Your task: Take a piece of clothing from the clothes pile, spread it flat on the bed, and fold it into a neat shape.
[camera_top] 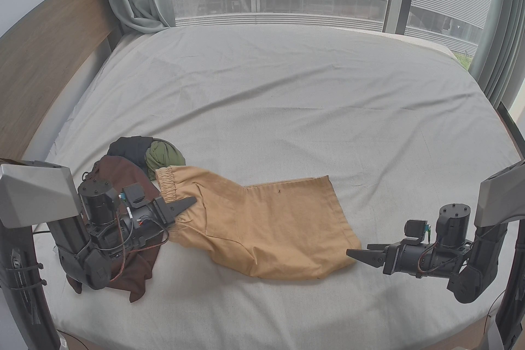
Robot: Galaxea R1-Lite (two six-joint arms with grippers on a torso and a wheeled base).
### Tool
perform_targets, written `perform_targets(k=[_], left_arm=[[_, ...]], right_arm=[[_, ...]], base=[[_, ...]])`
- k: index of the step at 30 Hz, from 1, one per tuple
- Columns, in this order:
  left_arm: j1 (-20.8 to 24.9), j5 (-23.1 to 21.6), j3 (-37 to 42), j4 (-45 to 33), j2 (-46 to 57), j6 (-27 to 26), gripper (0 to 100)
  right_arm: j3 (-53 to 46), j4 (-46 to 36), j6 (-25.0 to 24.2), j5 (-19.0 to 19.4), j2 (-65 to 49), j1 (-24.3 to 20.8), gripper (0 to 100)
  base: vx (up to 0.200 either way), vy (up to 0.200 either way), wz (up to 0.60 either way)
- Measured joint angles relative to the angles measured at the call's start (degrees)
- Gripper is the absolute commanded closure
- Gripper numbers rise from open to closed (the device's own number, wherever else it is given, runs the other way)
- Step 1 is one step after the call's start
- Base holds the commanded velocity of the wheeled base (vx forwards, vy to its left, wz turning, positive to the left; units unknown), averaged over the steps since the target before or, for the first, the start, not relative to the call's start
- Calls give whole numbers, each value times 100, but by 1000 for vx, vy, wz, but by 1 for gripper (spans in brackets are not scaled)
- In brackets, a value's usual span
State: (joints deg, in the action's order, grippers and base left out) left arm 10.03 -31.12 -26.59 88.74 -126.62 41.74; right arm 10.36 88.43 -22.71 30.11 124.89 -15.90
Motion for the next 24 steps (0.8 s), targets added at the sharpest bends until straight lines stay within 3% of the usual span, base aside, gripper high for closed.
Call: perform_targets(k=[13,24], left_arm=[[1061,195,-948,-13,-160,500,100],[1653,195,-1426,-20,-352,901,100]], right_arm=[[40,4,-13,0,-15,24,0],[134,-2,-241,-206,-351,39,0]], base=[[0,0,0],[0,0,0]])
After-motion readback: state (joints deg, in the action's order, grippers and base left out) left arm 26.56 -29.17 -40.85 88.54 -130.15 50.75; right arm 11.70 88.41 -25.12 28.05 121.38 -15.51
